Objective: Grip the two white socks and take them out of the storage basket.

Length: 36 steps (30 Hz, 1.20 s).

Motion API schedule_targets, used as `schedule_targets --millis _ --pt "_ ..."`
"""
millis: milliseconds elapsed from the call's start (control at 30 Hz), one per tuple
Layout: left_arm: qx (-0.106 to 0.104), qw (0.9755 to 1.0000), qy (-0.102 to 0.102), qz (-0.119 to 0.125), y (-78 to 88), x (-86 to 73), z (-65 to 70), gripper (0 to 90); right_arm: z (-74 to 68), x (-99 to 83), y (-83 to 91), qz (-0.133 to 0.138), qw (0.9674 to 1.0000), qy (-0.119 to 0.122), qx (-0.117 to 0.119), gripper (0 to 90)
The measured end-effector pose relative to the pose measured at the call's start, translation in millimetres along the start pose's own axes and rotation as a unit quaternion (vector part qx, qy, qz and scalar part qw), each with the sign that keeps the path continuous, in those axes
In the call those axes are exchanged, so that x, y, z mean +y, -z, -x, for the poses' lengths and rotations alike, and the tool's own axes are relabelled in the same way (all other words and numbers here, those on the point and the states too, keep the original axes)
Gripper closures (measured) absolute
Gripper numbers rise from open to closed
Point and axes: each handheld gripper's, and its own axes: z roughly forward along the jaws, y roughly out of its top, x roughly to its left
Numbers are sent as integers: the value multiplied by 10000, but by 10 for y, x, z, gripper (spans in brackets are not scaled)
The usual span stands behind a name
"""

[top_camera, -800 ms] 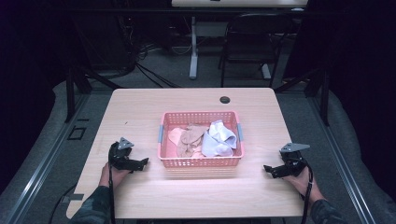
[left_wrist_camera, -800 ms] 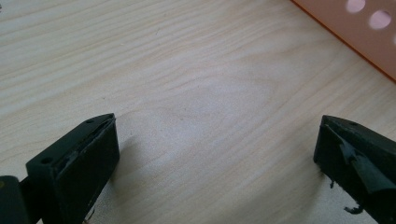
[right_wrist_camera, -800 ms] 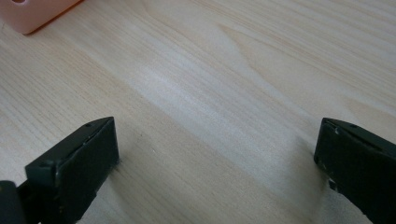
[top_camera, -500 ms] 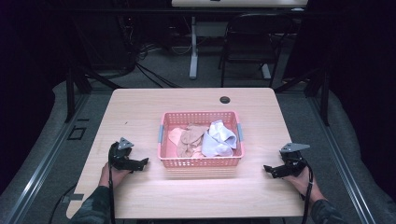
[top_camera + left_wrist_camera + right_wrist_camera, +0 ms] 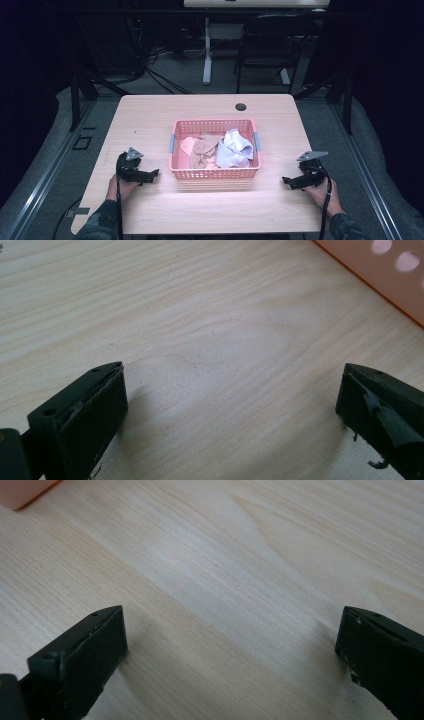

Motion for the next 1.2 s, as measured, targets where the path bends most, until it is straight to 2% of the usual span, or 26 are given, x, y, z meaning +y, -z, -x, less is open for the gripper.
schedule_targets --millis 33,67,233,333,633,800,1033,1200 --pt "0 10000 0 0 0 0 0 0 0 0 0 0 10000 0 0 0" --pt "0 10000 3 0 0 0 1 0 -12 46 6 -164 9998 31 96 0" --pt "1 10000 -6 4 0 0 -1 0 -28 140 52 -214 9996 -50 149 0" --pt "-1 10000 5 1 0 0 1 0 -58 231 97 -331 9991 -117 227 0" --pt "0 10000 -6 -2 0 0 -1 0 -95 381 230 -305 9991 -32 287 26" --pt "3 10000 -13 -12 2 0 -2 0 -70 530 394 -172 9992 -138 324 51" --pt "-1 10000 -15 -10 1 0 -3 0 -84 653 448 -259 9987 -143 425 59" --pt "-3 10000 -18 -7 0 1 -4 0 -86 730 518 -174 9986 -173 466 68"
